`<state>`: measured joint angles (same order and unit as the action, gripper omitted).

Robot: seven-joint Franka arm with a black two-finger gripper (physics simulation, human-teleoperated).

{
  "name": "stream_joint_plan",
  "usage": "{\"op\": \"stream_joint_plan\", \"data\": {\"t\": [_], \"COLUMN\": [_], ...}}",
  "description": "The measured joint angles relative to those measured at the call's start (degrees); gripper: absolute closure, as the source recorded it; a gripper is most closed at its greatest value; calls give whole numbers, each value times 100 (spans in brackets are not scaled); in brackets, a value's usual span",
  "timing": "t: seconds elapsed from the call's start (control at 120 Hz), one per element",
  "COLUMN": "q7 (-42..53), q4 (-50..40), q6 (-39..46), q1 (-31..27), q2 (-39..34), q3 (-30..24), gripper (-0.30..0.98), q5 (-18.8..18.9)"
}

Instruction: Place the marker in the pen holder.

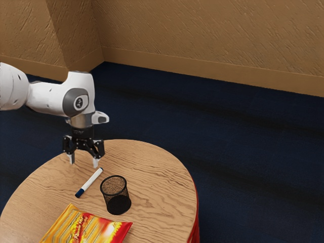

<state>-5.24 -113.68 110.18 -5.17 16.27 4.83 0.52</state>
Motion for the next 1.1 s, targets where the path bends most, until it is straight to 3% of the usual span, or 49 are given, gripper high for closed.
{"op": "stream_joint_plan", "data": {"t": [0.467, 0.942, 1.1], "q7": [403, 667, 728], "q4": [-546, -188, -183], "q6": [603, 687, 693], "q1": [-1, 16, 38], "q2": [74, 555, 538], "q3": [0, -17, -21], "gripper": [0, 0, 29], "q5": [-208, -207, -172]}}
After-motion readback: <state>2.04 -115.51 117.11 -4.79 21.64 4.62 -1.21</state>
